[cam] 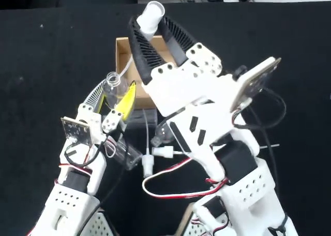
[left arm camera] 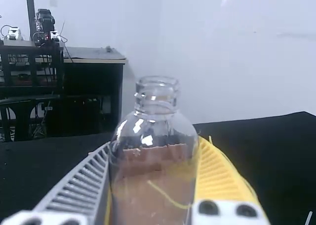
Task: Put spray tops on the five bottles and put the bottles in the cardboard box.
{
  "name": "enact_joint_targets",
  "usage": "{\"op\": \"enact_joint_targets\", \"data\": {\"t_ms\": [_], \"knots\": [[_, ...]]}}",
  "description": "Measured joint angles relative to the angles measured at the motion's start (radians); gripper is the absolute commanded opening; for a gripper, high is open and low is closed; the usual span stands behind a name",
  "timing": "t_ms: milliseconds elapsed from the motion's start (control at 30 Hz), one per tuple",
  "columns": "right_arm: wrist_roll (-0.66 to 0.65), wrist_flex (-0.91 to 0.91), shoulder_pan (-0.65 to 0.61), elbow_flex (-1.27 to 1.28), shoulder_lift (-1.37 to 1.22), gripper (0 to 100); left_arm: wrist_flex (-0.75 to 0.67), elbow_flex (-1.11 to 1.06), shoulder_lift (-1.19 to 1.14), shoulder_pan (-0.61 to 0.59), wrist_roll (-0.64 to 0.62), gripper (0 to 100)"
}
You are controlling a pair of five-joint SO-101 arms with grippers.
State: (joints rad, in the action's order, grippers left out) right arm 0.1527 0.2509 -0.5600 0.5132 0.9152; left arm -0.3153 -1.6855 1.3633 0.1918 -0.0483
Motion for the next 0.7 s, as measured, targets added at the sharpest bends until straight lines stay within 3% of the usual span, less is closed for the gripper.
{"op": "enact_joint_targets", "data": {"t_ms": [567, 700], "knots": [[-0.095, -0.114, -0.048, 0.064, -0.006, 2.8, 0.000, -0.002, 0.000, 0.000, 0.000, 4], [-0.147, -0.147, -0.052, 0.068, -0.170, 2.8, 0.000, -0.002, 0.000, 0.000, 0.000, 4]]}}
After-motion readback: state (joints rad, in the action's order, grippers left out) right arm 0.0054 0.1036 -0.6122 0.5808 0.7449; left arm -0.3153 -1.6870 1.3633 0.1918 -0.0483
